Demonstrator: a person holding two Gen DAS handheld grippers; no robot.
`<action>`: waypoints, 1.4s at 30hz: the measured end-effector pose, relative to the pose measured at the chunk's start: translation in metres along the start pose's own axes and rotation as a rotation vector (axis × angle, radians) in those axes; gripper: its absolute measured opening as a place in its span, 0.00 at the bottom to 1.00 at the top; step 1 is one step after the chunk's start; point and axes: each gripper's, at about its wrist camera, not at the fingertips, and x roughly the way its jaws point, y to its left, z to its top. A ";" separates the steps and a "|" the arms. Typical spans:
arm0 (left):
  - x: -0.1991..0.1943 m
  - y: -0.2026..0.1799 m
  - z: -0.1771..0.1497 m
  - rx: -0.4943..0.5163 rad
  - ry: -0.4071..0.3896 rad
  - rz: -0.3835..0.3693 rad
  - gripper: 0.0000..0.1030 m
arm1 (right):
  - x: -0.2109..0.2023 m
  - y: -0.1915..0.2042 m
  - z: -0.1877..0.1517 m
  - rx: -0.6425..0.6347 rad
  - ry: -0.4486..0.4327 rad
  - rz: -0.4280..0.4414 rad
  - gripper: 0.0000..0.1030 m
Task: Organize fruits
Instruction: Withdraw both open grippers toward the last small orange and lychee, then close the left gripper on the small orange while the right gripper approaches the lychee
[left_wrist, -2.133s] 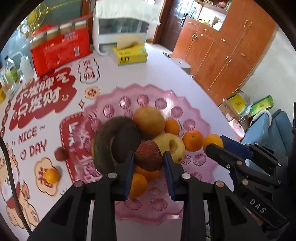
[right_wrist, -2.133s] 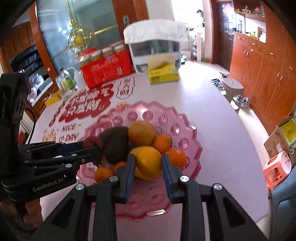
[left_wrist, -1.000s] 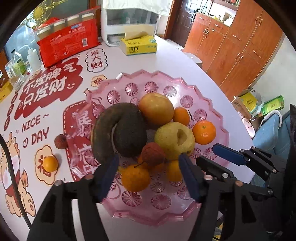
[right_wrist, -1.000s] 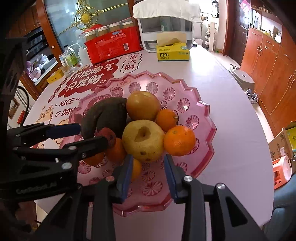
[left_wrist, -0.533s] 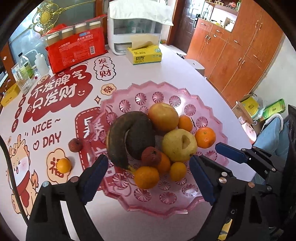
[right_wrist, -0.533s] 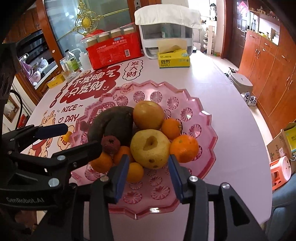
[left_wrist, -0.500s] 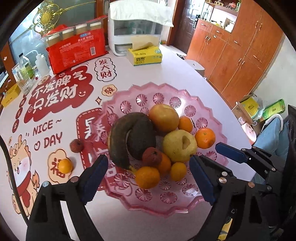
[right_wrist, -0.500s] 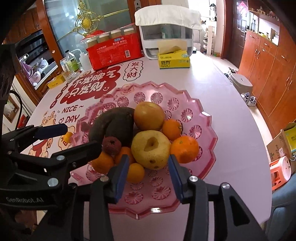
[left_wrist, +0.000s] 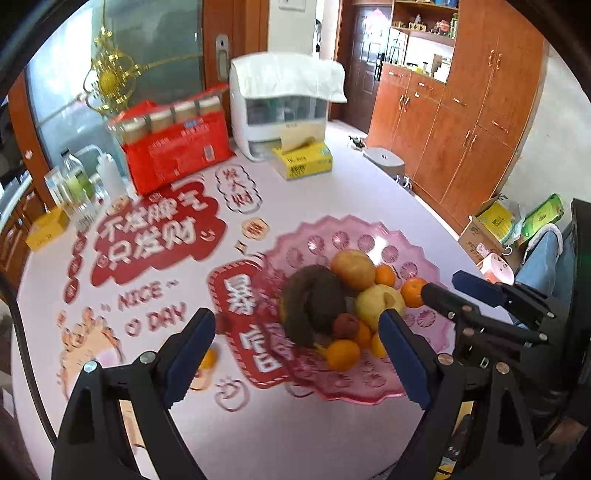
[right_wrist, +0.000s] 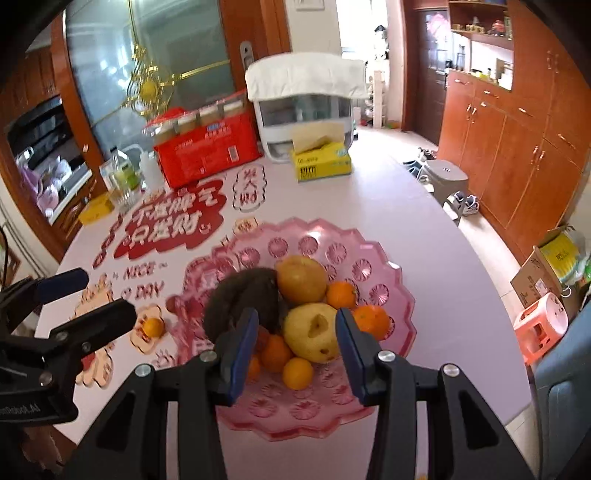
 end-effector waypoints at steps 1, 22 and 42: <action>-0.008 0.007 0.000 0.007 -0.013 0.008 0.87 | -0.006 0.007 0.001 0.007 -0.016 -0.002 0.43; 0.018 0.125 -0.046 0.023 0.103 0.034 0.92 | 0.006 0.108 -0.014 0.099 -0.064 -0.004 0.43; 0.165 0.138 -0.079 -0.028 0.305 -0.123 0.31 | 0.076 0.134 -0.040 0.151 0.041 -0.010 0.43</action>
